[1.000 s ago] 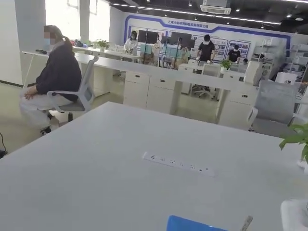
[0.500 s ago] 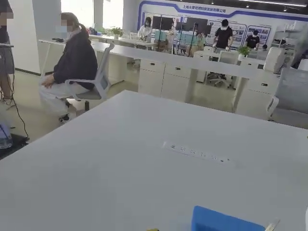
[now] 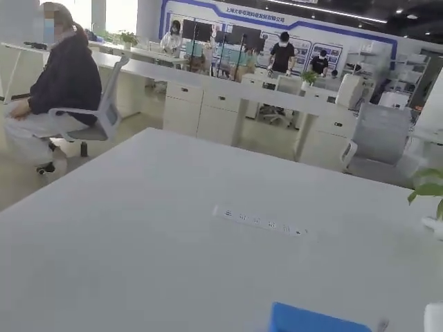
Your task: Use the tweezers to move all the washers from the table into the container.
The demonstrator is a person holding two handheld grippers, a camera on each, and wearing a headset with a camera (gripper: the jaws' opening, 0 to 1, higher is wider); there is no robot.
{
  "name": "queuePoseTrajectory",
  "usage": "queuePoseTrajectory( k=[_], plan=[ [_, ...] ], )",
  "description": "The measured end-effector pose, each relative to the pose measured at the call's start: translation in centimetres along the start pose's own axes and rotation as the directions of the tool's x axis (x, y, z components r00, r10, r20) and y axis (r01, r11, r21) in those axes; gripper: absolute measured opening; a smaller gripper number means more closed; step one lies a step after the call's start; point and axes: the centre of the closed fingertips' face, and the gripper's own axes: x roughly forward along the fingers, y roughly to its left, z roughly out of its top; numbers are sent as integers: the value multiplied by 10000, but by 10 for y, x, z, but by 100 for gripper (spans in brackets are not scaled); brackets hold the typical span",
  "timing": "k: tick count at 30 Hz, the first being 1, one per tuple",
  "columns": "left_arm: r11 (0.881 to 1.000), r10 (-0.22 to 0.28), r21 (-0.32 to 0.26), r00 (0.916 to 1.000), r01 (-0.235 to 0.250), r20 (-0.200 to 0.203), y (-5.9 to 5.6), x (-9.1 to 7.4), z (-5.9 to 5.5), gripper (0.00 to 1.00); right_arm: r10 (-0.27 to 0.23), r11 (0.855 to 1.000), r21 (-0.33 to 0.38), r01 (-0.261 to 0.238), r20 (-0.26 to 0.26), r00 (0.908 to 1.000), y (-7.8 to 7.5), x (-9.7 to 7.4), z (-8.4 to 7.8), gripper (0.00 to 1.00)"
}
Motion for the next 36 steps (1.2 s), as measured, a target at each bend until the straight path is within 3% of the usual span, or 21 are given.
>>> queuePoseTrajectory(
  k=[2, 8, 13, 18, 23, 25, 28, 30, 36],
  plan=[
    [9979, -361, 540, 9993, 365, -82, -10, 2, 0, 99, -93, 9999, 76, 93, 19, 10000, -1, 1, -1, 4],
    [9989, -469, 50, 9989, 469, 0, -10, 1, 0, 99, -199, 9984, 536, 178, 391, 9990, -4, 2, 3, 4],
    [9981, -392, 452, 9982, 413, -458, -11, 1, -8, 99, -189, 9985, 522, 163, 511, 9985, -1, -2, 3, 4],
    [9994, -267, 190, 9993, 272, -243, -7, 0, -6, 99, -41, 9998, 189, 25, 858, 9963, 18, -27, 14, 4],
    [9997, -242, 63, 9985, 245, -496, -7, 0, -12, 99, 149, 9996, 221, -183, 1476, 9889, 36, -60, 26, 4],
    [9993, -376, -92, 9991, 374, -198, -10, -1, -7, 99, 252, 9983, 481, -336, 1652, 9859, 42, -73, 27, 3],
    [9994, -351, -87, 9993, 350, -143, -9, -1, -6, 99, 443, 9948, 829, -588, 1661, 9851, 51, -84, 19, 3],
    [9994, -333, -49, 9989, 331, -339, -9, -1, -11, 99, 532, 9939, 877, -669, 1503, 9872, 57, -87, 9, 3],
    [9990, -442, 55, 9990, 442, -42, -13, -1, -5, 99, 700, 9922, 992, -753, 559, 9960, 68, -76, -37, 4]
  ],
)
